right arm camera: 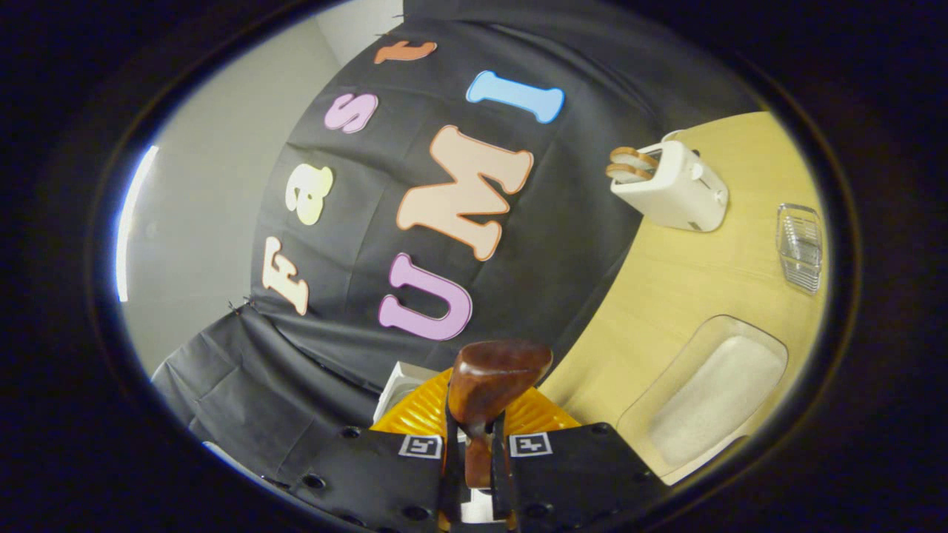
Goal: Close the left gripper, press the button to open the rice cooker; take a wooden spoon from the chopstick holder with the right hand, scoop a spoonful of rice and pour it into the rice cooker, then put the wooden spoon back into the chopstick holder.
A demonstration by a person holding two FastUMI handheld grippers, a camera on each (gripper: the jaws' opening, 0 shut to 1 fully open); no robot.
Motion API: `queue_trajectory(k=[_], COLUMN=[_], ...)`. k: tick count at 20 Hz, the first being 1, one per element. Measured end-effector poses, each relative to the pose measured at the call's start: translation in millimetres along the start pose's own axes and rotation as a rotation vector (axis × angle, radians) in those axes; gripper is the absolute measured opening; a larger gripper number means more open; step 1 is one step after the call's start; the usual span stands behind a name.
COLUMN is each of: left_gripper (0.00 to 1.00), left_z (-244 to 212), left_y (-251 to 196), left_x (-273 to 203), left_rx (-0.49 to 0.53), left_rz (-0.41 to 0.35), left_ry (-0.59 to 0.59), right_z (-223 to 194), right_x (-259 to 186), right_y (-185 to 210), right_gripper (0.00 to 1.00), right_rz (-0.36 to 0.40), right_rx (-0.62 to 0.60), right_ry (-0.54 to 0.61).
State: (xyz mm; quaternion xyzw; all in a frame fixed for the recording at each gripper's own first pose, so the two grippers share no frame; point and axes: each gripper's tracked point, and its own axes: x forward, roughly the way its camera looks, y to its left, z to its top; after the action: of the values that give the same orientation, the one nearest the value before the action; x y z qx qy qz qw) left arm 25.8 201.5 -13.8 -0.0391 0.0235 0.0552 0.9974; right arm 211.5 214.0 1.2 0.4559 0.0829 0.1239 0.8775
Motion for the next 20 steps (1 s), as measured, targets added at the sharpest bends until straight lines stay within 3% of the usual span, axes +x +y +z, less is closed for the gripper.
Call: queue_trajectory(k=[5,6,8,16,17,20], left_gripper=[0.91,0.91,0.91,0.91,0.91,0.91], left_z=[-1.2,-2.2,-2.4,-12.1,-14.2,-18.9], left_y=[10.9,14.1,19.3,49.0,52.1,59.9], left_x=[-3.8,-4.4,-6.9,-23.4,-26.2,-34.2], left_rx=[0.001,-0.003,-0.010,0.012,0.016,0.017], left_rz=[0.003,0.006,0.013,0.067,0.073,0.087], left_ry=[-0.001,0.000,-0.001,0.008,0.011,0.016], right_z=[-34.8,-44.2,-62.6,-141.1,-151.3,-186.5], right_x=[33.8,40.1,52.1,91.2,96.4,98.2], right_y=[53.5,61.4,77.1,121.6,121.9,121.4], right_gripper=[0.17,0.21,0.17,0.17,0.21,0.17], right_rz=[0.026,0.027,0.035,0.094,0.102,0.142], right_rx=[-0.175,-0.219,-0.308,-0.794,-0.854,-1.061], right_ry=[0.015,0.018,0.027,0.057,0.065,0.080])
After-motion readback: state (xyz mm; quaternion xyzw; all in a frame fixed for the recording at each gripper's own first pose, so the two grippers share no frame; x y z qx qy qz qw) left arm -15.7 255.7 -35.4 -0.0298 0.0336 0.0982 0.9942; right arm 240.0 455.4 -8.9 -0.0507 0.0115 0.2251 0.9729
